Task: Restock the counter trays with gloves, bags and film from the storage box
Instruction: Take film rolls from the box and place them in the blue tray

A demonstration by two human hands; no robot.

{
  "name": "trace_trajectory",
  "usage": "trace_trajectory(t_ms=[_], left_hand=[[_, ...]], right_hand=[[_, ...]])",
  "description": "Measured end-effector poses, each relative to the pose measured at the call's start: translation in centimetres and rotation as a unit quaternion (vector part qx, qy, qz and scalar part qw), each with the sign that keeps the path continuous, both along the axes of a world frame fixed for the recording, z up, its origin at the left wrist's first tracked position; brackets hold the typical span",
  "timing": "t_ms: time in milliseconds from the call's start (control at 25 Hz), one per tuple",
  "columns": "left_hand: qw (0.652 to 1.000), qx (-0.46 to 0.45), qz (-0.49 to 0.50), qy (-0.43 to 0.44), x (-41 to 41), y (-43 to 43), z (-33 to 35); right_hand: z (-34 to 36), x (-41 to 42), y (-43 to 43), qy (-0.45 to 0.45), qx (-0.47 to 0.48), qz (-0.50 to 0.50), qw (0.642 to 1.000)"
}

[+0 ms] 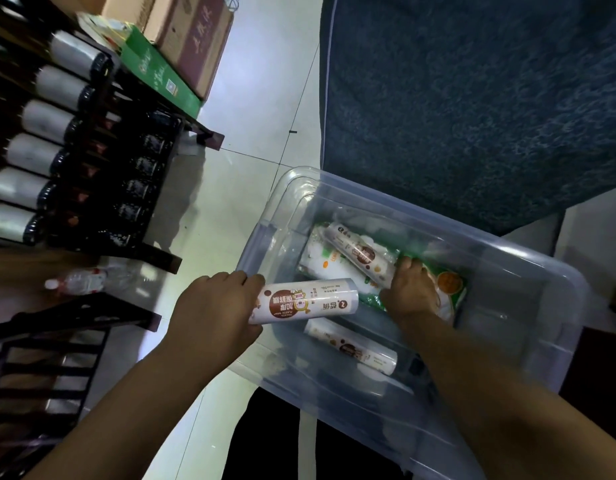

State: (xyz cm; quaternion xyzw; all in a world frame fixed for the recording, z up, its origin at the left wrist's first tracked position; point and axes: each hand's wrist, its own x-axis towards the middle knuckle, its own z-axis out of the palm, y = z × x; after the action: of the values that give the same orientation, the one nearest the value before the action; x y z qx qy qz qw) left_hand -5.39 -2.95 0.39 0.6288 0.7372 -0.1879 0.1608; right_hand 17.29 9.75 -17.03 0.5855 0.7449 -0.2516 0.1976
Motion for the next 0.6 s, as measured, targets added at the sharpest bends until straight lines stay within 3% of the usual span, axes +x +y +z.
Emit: trace_trajectory(t_ms=[80, 360, 600], left_hand=[[1.000, 0.012, 0.000, 0.001, -0.4, -0.1, 1.1], [0.993, 0.107, -0.041, -0.028, -1.9, -1.2, 5.7], [0.979, 0.142, -0.069, -0.128, -4.5, -3.5, 10.1]], right_hand=[[1.6, 0.6, -1.3, 0.039, -0.043, -0.054, 0.997], [9.6, 5.1, -6.3, -0.008, -0.051, -0.091, 0.995], [21.1, 6.9, -15.9, 0.052, 0.123, -0.238, 0.962]])
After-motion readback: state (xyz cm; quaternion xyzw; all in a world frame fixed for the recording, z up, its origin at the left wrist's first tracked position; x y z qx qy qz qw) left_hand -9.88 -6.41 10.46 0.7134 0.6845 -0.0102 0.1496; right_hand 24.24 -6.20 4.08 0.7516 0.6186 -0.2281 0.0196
